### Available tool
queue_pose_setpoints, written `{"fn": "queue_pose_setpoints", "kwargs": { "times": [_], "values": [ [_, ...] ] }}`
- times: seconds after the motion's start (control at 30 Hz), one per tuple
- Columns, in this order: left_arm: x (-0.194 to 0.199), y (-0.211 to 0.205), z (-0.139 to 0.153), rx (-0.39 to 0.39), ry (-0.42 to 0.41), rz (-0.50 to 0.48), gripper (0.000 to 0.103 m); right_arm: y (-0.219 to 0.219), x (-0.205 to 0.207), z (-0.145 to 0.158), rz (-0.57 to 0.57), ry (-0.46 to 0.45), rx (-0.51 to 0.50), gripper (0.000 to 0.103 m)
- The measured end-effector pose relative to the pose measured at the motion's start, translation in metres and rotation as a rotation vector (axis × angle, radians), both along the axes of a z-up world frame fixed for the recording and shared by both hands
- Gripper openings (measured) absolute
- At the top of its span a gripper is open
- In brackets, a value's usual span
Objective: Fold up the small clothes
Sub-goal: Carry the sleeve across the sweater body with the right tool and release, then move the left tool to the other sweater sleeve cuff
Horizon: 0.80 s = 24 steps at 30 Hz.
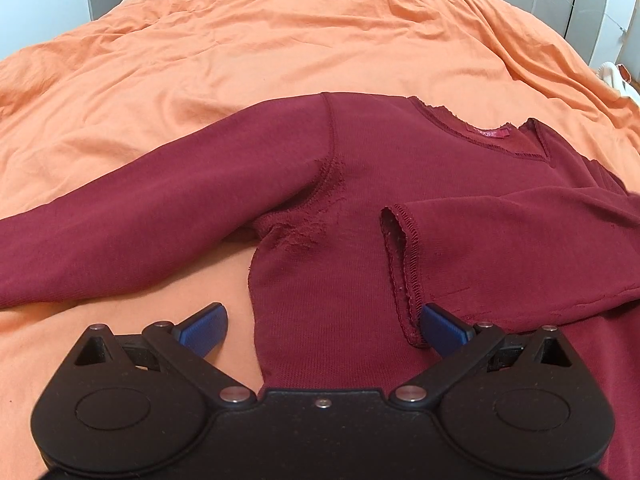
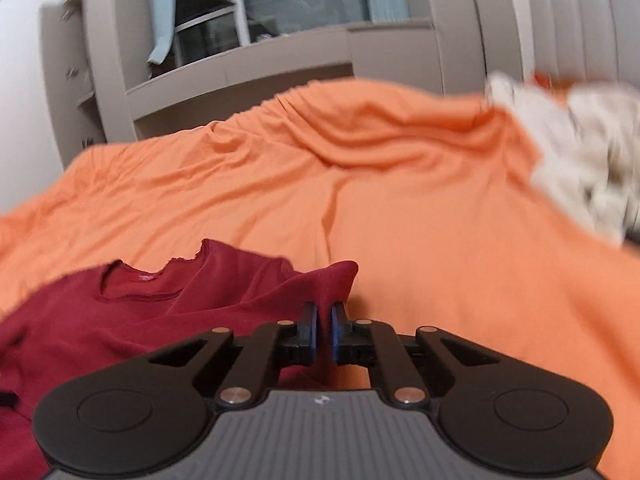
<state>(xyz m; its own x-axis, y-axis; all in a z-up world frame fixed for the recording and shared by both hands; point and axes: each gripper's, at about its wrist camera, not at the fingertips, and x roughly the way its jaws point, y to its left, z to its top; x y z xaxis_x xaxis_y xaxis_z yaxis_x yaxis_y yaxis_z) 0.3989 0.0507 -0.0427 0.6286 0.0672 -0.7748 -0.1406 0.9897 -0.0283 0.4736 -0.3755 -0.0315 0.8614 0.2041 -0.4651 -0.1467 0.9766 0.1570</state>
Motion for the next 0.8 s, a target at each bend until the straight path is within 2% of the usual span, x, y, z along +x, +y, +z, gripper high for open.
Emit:
{"fn": "queue_pose_setpoints", "kwargs": {
  "times": [0.13, 0.23, 0.27, 0.3, 0.37, 0.43, 0.53, 0.7, 0.8],
  "values": [
    [0.001, -0.001, -0.001, 0.002, 0.003, -0.011, 0.103, -0.006, 0.003, -0.004, -0.012, 0.025, -0.012, 0.008],
    [0.001, -0.002, -0.002, 0.003, 0.004, -0.018, 0.103, -0.007, 0.004, -0.01, -0.001, 0.057, -0.013, 0.014],
    [0.001, -0.001, -0.002, 0.004, 0.005, -0.018, 0.103, -0.007, 0.003, -0.01, 0.001, 0.063, -0.015, 0.023],
    [0.002, -0.001, -0.002, 0.003, 0.007, -0.017, 0.103, -0.008, -0.001, -0.008, 0.001, 0.068, -0.023, 0.027],
    [0.003, -0.002, -0.001, 0.002, 0.008, -0.017, 0.103, -0.009, -0.005, -0.006, 0.01, 0.071, -0.035, 0.046],
    [0.003, -0.002, -0.001, 0.002, 0.009, -0.017, 0.103, -0.007, -0.023, 0.001, 0.044, 0.086, -0.112, 0.054],
    [0.003, -0.001, -0.002, -0.004, 0.011, -0.016, 0.103, -0.003, -0.04, 0.007, 0.078, 0.107, -0.173, 0.066],
    [0.003, 0.0, -0.002, -0.015, 0.012, -0.013, 0.103, 0.006, -0.069, 0.005, 0.129, 0.143, -0.259, 0.069],
    [0.002, 0.0, -0.003, -0.018, 0.011, -0.013, 0.103, 0.023, -0.082, -0.009, 0.178, 0.155, -0.345, 0.068]
  ]
}}
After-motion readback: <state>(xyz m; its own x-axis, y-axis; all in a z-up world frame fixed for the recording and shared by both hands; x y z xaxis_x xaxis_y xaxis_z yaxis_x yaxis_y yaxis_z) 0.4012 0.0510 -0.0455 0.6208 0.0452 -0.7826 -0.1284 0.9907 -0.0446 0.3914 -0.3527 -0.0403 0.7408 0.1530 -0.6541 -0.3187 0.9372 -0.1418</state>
